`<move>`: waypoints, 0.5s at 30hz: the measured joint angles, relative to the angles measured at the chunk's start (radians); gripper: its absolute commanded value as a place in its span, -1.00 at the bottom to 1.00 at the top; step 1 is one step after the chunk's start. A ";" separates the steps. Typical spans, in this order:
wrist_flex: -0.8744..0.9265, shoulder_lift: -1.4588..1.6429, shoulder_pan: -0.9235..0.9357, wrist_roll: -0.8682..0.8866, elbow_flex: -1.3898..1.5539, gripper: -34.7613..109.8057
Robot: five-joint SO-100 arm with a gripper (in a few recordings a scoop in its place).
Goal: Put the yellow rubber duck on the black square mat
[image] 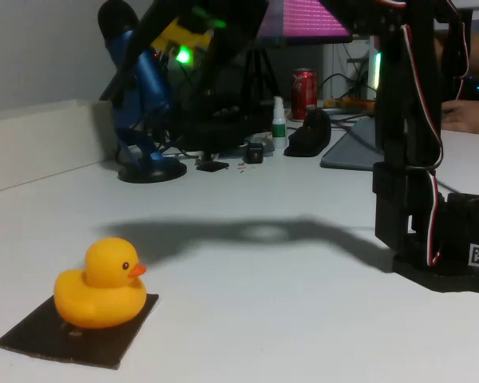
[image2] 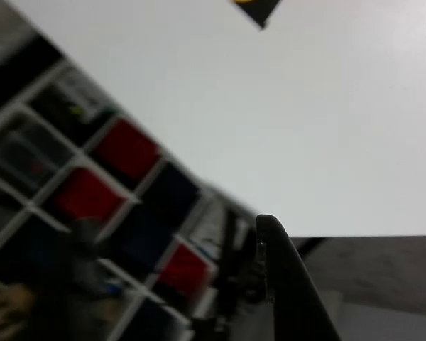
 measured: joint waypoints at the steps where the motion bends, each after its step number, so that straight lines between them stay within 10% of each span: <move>1: 0.000 0.011 0.032 0.012 0.002 -0.41; 15: -0.035 0.348 0.383 0.043 0.239 -0.44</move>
